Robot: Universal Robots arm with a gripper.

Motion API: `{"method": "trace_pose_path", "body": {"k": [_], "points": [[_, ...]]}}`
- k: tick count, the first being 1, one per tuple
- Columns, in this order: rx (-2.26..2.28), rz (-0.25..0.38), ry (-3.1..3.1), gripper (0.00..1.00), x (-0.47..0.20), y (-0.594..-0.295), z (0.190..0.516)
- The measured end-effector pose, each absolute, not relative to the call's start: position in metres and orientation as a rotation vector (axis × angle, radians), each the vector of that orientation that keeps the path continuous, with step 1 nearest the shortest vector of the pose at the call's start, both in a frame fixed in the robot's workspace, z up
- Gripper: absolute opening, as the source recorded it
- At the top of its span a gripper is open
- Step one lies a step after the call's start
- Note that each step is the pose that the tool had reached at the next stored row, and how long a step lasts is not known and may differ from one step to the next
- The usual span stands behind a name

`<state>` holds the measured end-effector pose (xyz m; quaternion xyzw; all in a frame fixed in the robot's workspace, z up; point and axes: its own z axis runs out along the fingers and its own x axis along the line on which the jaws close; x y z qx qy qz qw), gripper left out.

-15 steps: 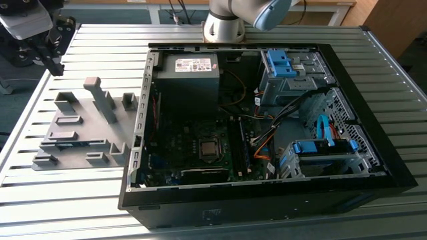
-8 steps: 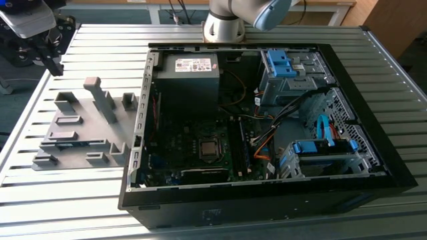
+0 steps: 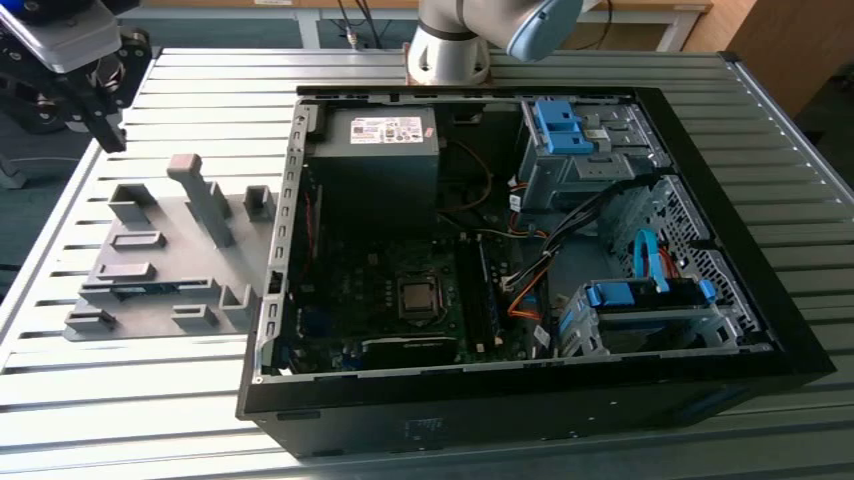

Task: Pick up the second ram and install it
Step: 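Pick up the second ram and move it above second insertion slot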

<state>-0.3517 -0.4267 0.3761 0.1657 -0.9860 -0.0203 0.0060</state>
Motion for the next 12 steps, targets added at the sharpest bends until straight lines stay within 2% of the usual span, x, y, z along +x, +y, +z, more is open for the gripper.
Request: {"method": "trace_pose_path", "body": {"k": [12], "points": [[0.835, -0.061, -3.011, 0.11, -0.3518, -0.4268, 0.3757]]}}
